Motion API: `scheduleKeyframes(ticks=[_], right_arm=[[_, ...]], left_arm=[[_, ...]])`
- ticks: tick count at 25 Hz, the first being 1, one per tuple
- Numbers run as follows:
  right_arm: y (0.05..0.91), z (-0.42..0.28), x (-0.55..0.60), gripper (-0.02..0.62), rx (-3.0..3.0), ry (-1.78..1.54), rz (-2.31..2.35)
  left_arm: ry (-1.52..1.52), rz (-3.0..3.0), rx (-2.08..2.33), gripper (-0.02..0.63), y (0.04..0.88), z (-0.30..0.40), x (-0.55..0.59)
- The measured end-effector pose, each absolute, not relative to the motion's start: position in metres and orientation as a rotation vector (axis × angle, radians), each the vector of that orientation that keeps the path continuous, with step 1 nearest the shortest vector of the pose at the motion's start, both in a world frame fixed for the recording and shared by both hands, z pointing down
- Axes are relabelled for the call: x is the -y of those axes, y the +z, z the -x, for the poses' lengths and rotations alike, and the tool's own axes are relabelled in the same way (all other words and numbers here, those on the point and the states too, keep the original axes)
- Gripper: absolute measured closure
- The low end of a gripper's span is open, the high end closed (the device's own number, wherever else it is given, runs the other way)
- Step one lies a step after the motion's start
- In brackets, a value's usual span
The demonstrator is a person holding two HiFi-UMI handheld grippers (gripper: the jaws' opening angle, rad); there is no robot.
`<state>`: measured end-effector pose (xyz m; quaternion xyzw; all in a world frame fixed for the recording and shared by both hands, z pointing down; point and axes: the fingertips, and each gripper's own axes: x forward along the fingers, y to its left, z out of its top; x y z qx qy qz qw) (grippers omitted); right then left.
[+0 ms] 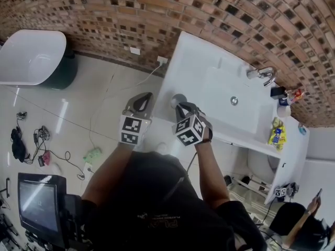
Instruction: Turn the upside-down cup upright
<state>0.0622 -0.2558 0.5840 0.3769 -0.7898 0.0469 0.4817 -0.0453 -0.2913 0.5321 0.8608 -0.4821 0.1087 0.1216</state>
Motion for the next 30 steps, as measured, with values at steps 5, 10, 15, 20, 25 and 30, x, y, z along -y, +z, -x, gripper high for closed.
scheduleKeyframes(ticks=[5,10,15,20,25,30], right_arm=[[0.546,-0.068,0.257,0.581,2.079,0.068,-1.147],[0.523,-0.076,0.248,0.583,2.217,0.076,-1.372],[0.512,-0.096,0.245,0.583,2.287,0.119,-1.594],[0.498,-0.115,0.233,0.583,2.301,-0.023,-1.721],[0.501,-0.13,0.219,0.583,2.312,-0.029,-1.746],[0.499,-0.137,0.204,0.583,2.306,-0.096,-1.751]], left_arm=[[0.323,-2.543,1.405,0.607,0.525,0.035,0.289],[0.33,-2.569,1.415,0.607,0.519,0.023,0.285],[0.328,-2.582,1.426,0.607,0.513,0.008,0.278],[0.325,-2.597,1.43,0.607,0.51,-0.009,0.268],[0.32,-2.604,1.443,0.607,0.506,-0.021,0.251],[0.329,-2.592,1.47,0.607,0.51,-0.025,0.239]])
